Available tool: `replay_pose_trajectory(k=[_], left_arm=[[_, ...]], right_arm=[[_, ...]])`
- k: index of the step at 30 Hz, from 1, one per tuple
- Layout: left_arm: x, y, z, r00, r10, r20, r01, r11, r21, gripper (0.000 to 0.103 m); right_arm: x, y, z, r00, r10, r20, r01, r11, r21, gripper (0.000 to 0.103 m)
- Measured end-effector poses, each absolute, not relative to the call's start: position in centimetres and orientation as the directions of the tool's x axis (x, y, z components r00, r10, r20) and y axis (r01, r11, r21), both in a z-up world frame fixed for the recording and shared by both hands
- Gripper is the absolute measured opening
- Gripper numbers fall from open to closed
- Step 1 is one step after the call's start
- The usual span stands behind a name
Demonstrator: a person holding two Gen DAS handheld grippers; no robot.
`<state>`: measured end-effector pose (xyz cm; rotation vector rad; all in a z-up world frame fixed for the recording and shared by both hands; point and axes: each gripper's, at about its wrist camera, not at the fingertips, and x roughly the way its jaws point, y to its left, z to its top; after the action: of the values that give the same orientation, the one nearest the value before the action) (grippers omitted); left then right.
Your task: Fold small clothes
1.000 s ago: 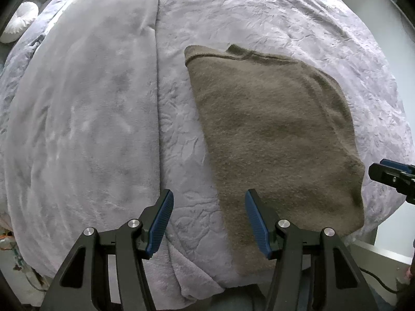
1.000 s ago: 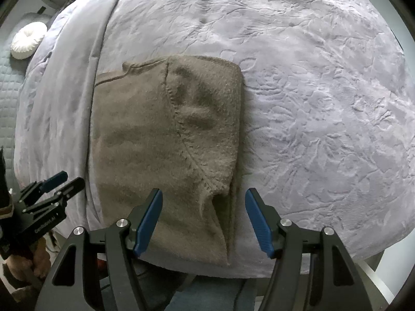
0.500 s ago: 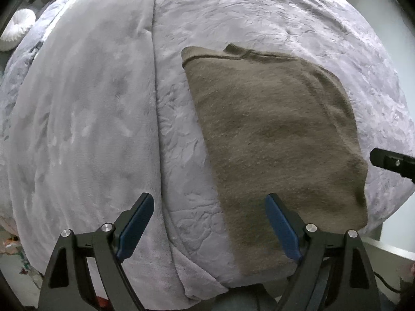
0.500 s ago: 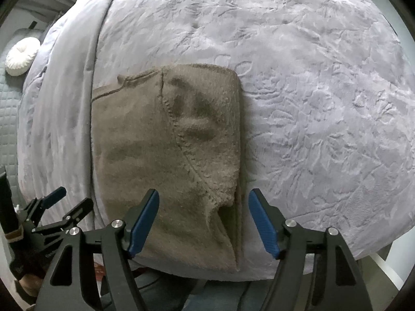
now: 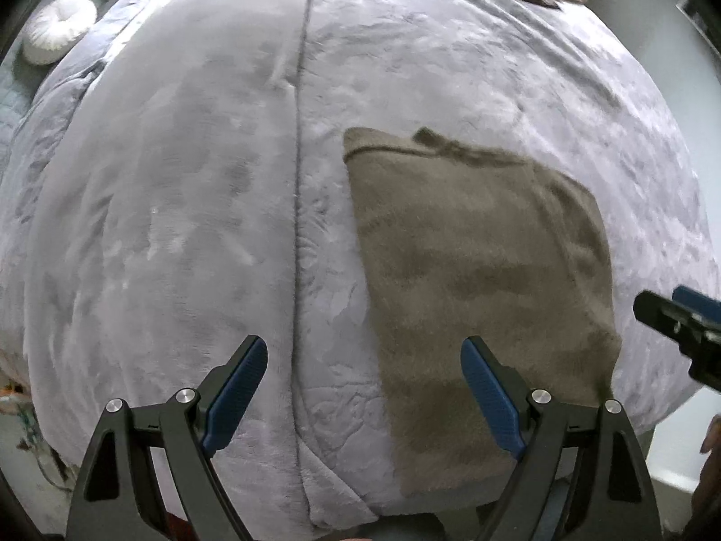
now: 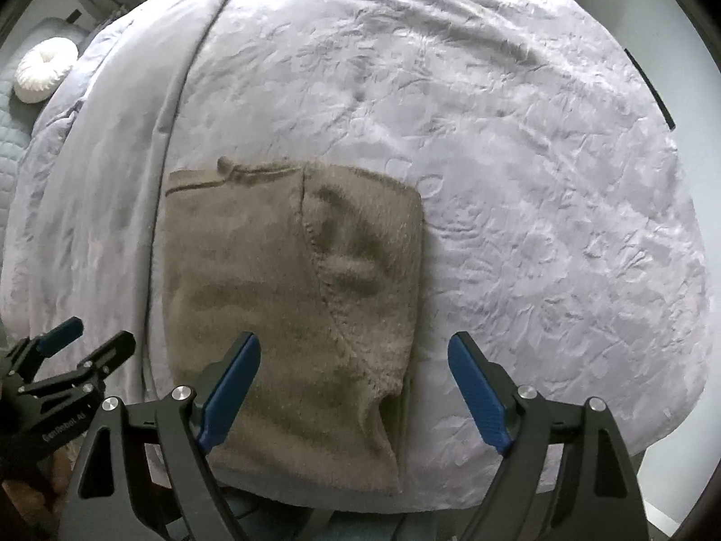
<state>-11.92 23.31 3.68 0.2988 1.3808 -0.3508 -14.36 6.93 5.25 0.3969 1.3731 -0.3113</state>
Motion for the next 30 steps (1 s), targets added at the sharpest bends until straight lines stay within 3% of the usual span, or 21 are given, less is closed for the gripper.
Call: replay_pose_trajectory(k=[30], left_arm=[[-12.37,23.63,4.48,0.17,-0.062,-0.983,0.401,0.916,0.011,0.089]], right_arm=[[-15.12,6.64,5.34,0.154,-0.002,-0.988,0.47,0.88,0.071,0.088]])
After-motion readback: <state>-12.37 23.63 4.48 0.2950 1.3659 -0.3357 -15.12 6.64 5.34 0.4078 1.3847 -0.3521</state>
